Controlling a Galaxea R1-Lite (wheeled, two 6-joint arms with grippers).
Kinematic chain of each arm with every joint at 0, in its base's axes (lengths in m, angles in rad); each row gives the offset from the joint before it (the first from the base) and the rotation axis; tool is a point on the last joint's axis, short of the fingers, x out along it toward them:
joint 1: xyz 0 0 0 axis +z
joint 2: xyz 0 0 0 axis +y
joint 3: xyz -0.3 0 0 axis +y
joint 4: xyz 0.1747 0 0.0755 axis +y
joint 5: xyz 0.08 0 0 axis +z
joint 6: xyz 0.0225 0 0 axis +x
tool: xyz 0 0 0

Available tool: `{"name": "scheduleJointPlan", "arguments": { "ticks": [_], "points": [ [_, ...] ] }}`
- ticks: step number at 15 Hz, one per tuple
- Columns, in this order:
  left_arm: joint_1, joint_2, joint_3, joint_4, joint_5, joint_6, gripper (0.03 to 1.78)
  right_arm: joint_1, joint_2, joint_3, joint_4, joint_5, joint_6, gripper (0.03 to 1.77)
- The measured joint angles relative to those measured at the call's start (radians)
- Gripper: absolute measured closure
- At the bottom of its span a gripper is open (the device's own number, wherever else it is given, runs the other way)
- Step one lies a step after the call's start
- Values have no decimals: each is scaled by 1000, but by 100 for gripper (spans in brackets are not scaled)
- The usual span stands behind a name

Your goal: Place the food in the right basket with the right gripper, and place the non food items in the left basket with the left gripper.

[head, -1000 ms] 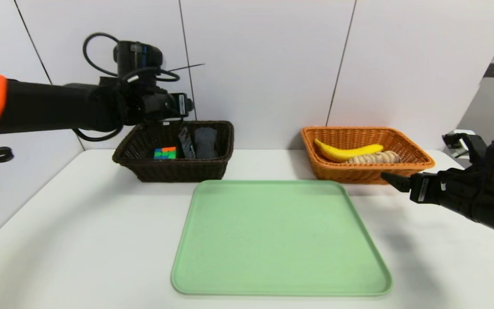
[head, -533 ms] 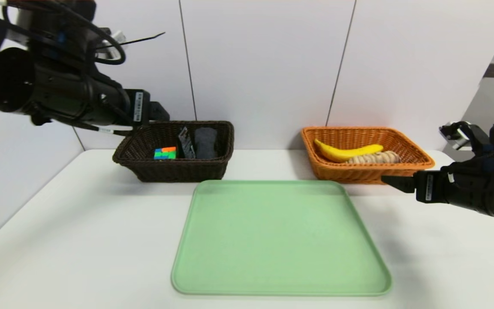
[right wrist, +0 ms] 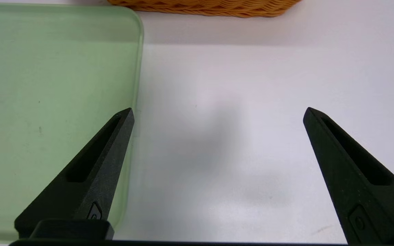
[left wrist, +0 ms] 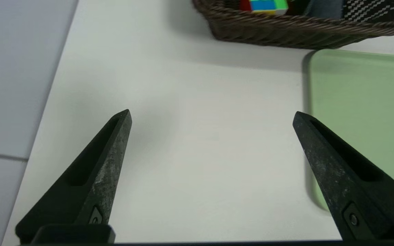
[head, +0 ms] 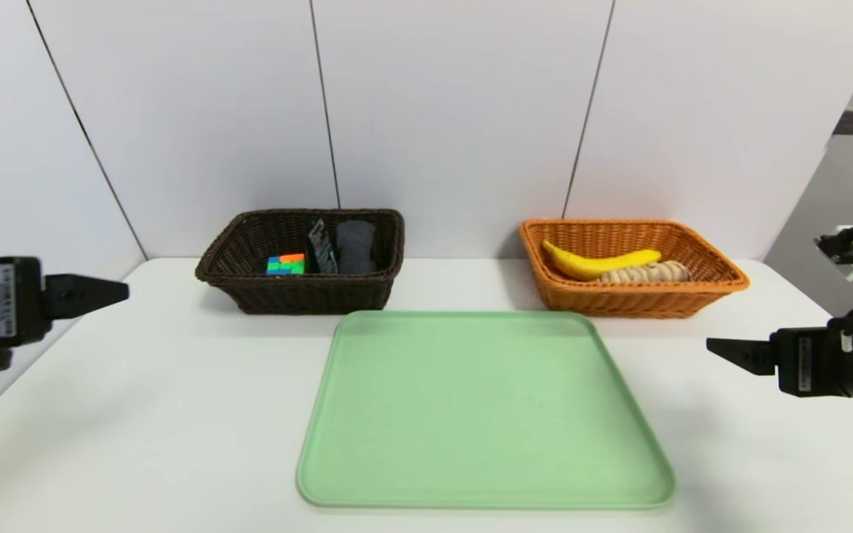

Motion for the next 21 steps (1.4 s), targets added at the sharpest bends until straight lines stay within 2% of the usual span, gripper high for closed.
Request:
{"name": "scheduleJointPlan", "arguments": {
  "ticks": [4, 8, 12, 16, 18, 19, 21],
  "points": [
    [126, -261, 220, -1, -2, -16, 13, -4, -166, 162, -117, -90, 4, 9],
    [164, -544, 395, 13, -1, 1, 12, -18, -356, 311, -175, -116, 14, 9],
    [177, -777, 478, 72, -6, 95, 12, -41, -608, 437, -170, -122, 11, 9],
    [203, -919, 545, 49, -47, 240, 12, -105, -877, 538, -155, -120, -4, 9],
    [208, -981, 607, -11, -81, 313, 12, -135, -989, 568, -149, -101, -42, 9],
    [209, -1012, 647, -46, -94, 339, 12, -139, -1041, 575, -143, -70, -67, 9],
    [210, -1059, 733, -149, -104, 397, 12, -140, -1153, 595, -137, 41, -139, 9]
  ]
}}
